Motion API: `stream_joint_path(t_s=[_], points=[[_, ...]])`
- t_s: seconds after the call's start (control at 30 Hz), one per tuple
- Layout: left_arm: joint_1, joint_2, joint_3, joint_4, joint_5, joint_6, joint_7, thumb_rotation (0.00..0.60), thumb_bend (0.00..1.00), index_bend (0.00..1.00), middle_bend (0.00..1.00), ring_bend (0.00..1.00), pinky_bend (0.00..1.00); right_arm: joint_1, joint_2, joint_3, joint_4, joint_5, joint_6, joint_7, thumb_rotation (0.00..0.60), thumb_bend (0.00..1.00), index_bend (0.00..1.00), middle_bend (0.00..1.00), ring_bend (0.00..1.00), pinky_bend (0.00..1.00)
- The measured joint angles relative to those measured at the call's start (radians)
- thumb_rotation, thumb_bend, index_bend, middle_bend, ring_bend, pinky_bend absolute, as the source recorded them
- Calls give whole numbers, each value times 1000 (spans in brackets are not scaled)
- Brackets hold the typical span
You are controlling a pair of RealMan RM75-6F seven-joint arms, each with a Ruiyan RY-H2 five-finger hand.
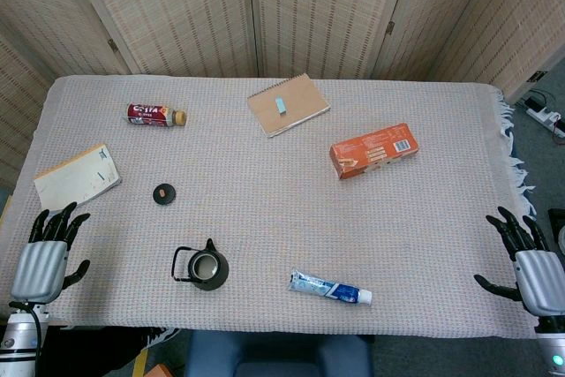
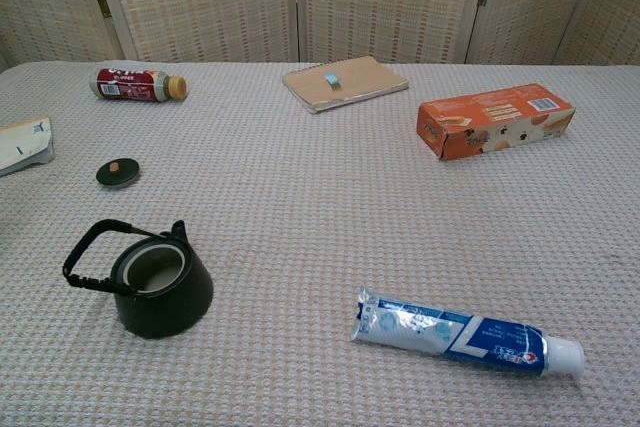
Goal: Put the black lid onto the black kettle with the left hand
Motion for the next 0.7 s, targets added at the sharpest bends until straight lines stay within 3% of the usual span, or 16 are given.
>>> stream_joint_path(t_s=[0.4, 0.7], points=[[-15, -9, -12, 22, -5, -9, 1, 600, 234, 165, 4, 123, 18, 2, 8, 4, -8, 1, 0, -8, 600, 0, 115, 76, 191, 0], [-108, -42, -57, 118, -2, -107, -47, 600, 236, 252, 169, 437, 402, 7, 13, 4, -14, 0, -6, -16, 600, 0, 115, 76, 191, 0]])
